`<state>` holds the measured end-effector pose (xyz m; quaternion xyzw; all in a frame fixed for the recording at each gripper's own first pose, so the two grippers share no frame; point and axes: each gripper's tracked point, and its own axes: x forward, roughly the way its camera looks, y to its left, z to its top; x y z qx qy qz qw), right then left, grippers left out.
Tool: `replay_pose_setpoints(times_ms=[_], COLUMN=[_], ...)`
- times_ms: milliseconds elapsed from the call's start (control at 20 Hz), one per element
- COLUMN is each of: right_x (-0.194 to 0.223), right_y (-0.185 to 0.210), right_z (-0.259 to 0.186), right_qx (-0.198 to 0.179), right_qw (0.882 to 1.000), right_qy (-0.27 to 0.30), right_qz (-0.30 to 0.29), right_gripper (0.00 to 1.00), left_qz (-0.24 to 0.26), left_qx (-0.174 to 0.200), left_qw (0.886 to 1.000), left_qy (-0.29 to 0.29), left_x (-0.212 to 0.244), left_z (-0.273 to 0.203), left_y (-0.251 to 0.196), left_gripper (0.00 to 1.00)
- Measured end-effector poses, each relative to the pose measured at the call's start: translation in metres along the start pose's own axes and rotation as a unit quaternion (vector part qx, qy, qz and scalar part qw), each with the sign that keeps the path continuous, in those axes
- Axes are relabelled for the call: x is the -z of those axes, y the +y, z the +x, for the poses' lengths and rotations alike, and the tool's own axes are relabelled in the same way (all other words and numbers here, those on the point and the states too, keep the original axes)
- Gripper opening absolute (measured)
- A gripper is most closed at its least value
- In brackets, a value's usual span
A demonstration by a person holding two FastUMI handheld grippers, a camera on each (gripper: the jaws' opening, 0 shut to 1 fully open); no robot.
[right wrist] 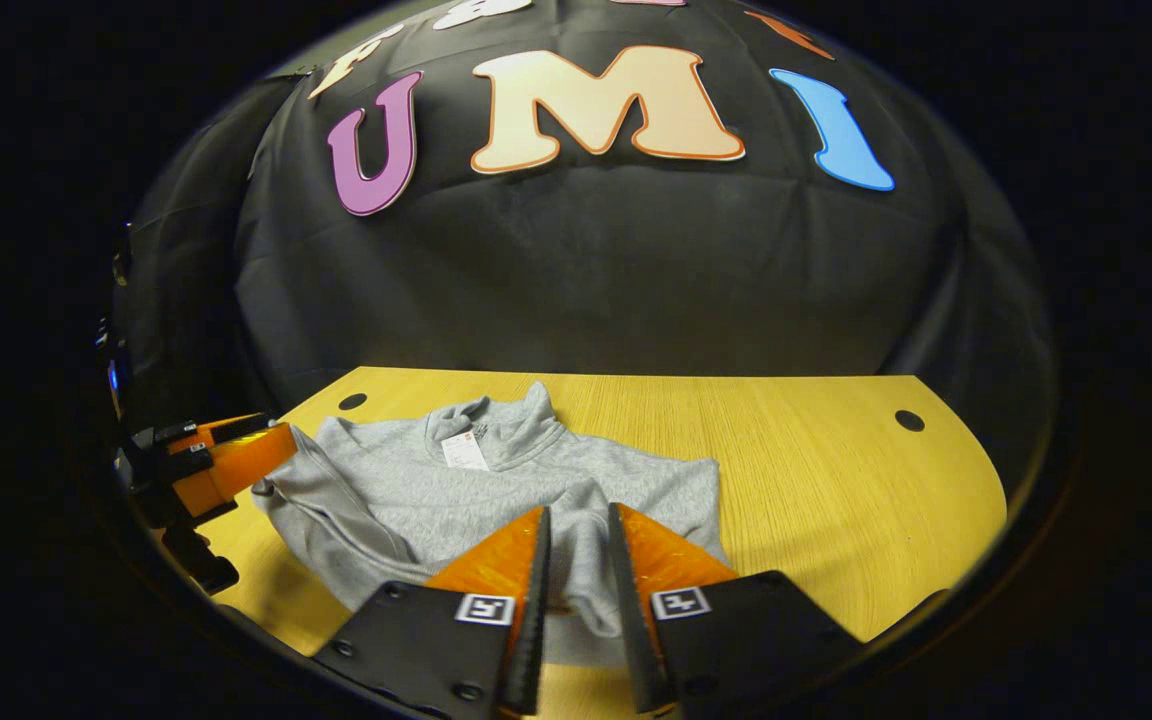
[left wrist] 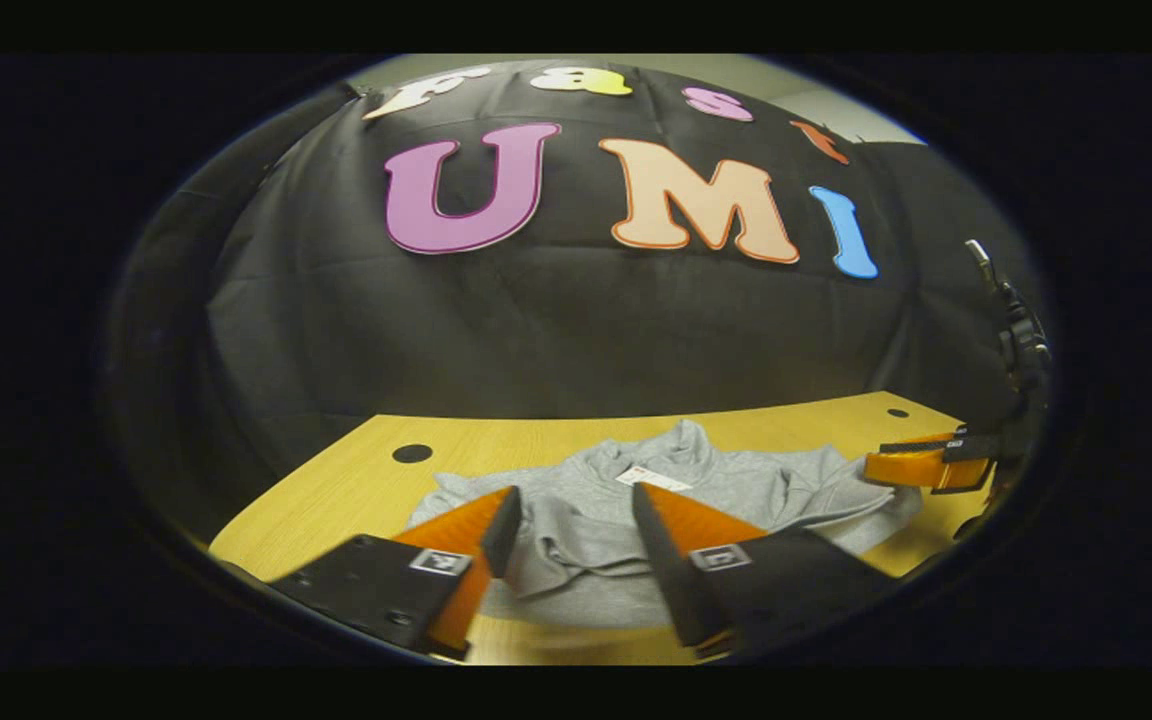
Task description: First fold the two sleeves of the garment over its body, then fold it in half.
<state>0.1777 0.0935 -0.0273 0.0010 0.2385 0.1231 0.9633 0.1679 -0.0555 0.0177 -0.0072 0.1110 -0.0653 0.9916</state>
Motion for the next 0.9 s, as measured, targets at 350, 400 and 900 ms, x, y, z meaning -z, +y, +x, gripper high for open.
replay_pose_setpoints(times_ms=[350,400,900], right_x=[-0.037,-0.041,-0.028], right_y=[0.024,0.031,0.041], right_z=[-0.043,-0.052,-0.159], right_qx=[-0.037,-0.050,-0.058], right_qw=[0.997,0.996,0.984], right_qy=[-0.063,-0.074,-0.167], right_qz=[-0.012,-0.007,-0.023], right_gripper=[0.98,0.98,0.98], left_qz=[-0.006,-0.002,0.008], left_qx=[-0.016,-0.018,-0.037], left_qw=[0.997,0.996,0.989], left_qy=[-0.072,-0.084,-0.146], left_x=[-0.051,-0.059,-0.067], left_z=[-0.037,-0.046,-0.140], left_y=[0.008,0.010,0.019], left_gripper=[0.96,0.96,0.96])
